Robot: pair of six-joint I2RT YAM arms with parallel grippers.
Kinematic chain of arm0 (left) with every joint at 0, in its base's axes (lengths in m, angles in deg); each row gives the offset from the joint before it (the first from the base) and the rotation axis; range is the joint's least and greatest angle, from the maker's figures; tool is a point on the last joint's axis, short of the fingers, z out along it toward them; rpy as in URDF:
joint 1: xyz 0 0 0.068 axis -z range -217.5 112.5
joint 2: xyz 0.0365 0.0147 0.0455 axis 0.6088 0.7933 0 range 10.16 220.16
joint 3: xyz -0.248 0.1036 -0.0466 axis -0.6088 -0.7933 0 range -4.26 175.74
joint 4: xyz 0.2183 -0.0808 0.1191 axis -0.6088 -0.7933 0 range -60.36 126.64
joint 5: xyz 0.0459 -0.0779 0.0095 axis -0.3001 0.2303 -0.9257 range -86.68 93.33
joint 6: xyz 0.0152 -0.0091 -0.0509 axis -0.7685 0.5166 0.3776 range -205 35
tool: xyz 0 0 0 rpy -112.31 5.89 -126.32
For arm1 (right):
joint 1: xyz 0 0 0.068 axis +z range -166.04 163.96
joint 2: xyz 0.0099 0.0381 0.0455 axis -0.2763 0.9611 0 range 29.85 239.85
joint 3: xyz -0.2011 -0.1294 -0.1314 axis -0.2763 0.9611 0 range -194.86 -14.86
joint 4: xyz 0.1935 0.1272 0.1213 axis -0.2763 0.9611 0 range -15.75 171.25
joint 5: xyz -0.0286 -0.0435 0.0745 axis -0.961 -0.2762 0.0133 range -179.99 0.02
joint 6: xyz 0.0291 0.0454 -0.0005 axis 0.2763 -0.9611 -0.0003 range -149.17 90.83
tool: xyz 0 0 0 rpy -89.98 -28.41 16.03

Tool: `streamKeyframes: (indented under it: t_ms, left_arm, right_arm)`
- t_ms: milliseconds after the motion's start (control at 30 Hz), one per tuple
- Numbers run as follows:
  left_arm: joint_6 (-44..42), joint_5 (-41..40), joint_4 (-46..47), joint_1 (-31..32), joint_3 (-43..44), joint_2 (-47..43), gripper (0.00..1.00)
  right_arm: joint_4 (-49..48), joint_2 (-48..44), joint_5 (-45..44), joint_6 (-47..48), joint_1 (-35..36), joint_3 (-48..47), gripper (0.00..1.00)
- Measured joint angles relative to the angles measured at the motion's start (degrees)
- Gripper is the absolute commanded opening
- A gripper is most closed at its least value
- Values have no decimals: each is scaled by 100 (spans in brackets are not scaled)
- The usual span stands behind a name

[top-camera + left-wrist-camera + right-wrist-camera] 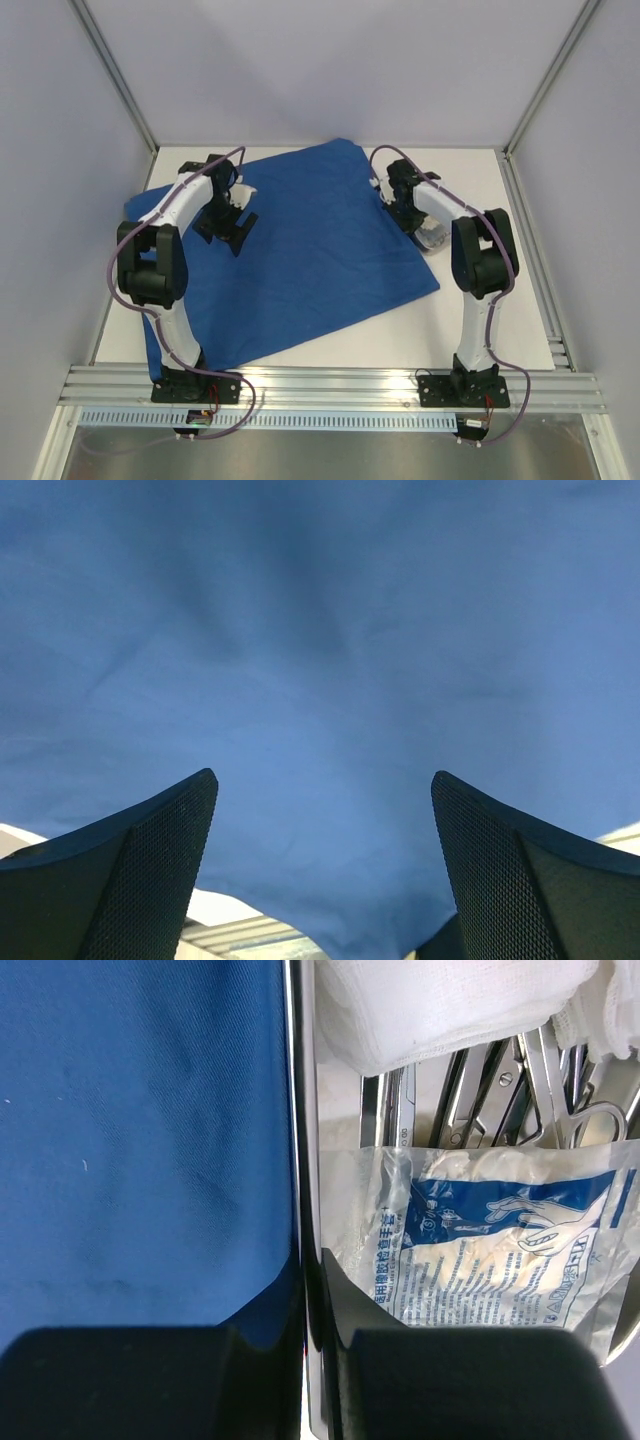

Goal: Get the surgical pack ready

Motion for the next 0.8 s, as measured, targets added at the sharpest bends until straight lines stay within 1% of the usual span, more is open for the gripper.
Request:
streamKeyframes:
  t_ms: [267, 533, 800]
  left_arm:
    - [33, -560, 455, -155, -326, 345, 95]
    - [33, -616, 603, -153, -474, 345, 95]
    - [31, -616, 691, -153, -479, 345, 95]
  right_arm:
    - [50, 2, -319, -284, 129, -122, 1]
    - [55, 35, -492, -492, 48, -417, 0]
    - [-282, 35, -745, -479, -50, -428, 0]
